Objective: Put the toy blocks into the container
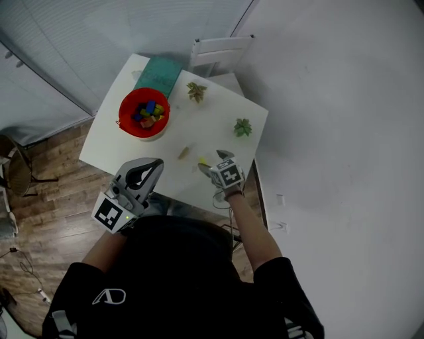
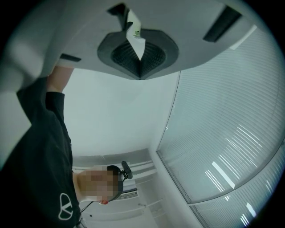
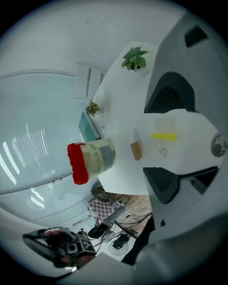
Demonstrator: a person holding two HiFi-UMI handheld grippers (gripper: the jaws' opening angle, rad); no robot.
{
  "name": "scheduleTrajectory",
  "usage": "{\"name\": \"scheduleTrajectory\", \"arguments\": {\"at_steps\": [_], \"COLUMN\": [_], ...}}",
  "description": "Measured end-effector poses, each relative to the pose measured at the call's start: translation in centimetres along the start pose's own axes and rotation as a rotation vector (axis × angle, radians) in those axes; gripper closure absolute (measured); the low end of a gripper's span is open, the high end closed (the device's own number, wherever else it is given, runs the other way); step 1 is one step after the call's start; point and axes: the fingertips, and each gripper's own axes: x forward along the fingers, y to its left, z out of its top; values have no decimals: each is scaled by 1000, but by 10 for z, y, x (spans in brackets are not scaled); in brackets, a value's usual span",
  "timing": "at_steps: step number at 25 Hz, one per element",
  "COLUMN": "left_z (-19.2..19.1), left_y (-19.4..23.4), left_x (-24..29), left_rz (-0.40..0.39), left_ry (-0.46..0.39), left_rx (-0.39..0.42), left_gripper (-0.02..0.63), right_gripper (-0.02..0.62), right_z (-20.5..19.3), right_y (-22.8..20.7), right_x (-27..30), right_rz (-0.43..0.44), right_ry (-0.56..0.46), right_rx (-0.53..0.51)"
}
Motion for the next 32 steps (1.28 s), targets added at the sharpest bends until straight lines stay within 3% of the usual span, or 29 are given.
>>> {"name": "scheduleTrajectory", "arguments": {"at_steps": [8, 13, 15, 26, 30, 32], "left_z": [-10, -15, -15, -18, -18, -19], "left_y": [2, 2, 3, 7, 6, 6], "left_x": [-7, -10, -14, -24, -25, -26], "left_rz": [29, 47, 55, 76, 78, 79], "left_ry": [28, 42, 46, 54, 54, 56], "left_rx": [-9, -9, -10, -16, -15, -17], "left_gripper": [600, 601, 600, 600, 600, 600], "right_gripper": [240, 307, 346, 429, 517, 519], "right_z": [-33, -49, -51, -60, -65, -65], "right_y": [-4, -2, -2, -8, -9, -9], "right_x": [47, 66, 69, 87, 89, 89], "right_rz": [68, 113, 113, 99, 79, 76], "right_ry": [187, 259, 283, 410, 433, 435], "right_rx": [12, 27, 28, 43, 36, 41]}}
